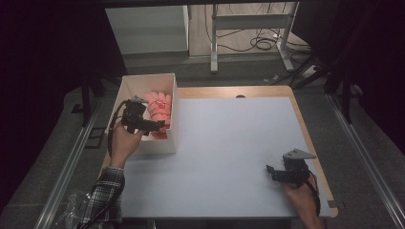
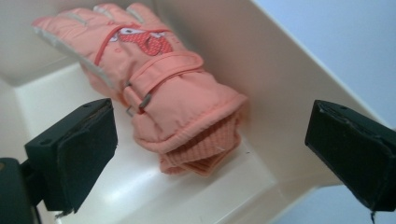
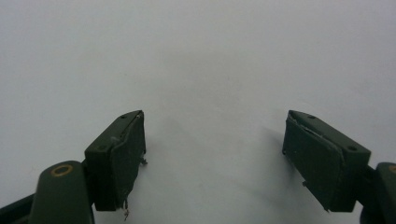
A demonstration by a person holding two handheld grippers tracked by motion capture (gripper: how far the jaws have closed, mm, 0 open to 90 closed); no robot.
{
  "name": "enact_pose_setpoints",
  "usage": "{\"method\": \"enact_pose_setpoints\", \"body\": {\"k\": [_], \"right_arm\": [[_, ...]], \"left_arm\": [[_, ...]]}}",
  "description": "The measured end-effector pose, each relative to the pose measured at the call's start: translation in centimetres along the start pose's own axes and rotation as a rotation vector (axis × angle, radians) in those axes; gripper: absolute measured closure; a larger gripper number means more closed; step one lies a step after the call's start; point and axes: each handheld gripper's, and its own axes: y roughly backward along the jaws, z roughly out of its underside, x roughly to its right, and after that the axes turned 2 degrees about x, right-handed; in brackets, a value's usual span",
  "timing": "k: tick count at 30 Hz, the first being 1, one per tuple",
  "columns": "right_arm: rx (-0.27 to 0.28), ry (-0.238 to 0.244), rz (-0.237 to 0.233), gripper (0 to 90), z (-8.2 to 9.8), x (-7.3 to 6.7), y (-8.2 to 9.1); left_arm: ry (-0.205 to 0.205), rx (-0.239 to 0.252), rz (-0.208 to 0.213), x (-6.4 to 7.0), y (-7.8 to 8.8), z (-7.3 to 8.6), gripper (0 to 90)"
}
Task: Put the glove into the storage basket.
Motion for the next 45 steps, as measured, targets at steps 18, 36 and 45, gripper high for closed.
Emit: {"method": "enact_pose_setpoints", "body": {"k": [18,36,45], "right_arm": [[0.000,0.000,0.000,21.4,0.0,0.0,0.0],[0.000,-0.001,-0.001,21.4,0.0,0.0,0.0],[0.000,0.001,-0.001,21.4,0.0,0.0,0.0]], "left_arm": [[-0.072,0.052,0.078,3.5,1.5,-0.9,2.7],[-0.154,0.065,0.170,7.9,0.7,-2.2,2.5],[-0.198,0.082,0.242,11.3,-0.5,-2.4,2.5]]}}
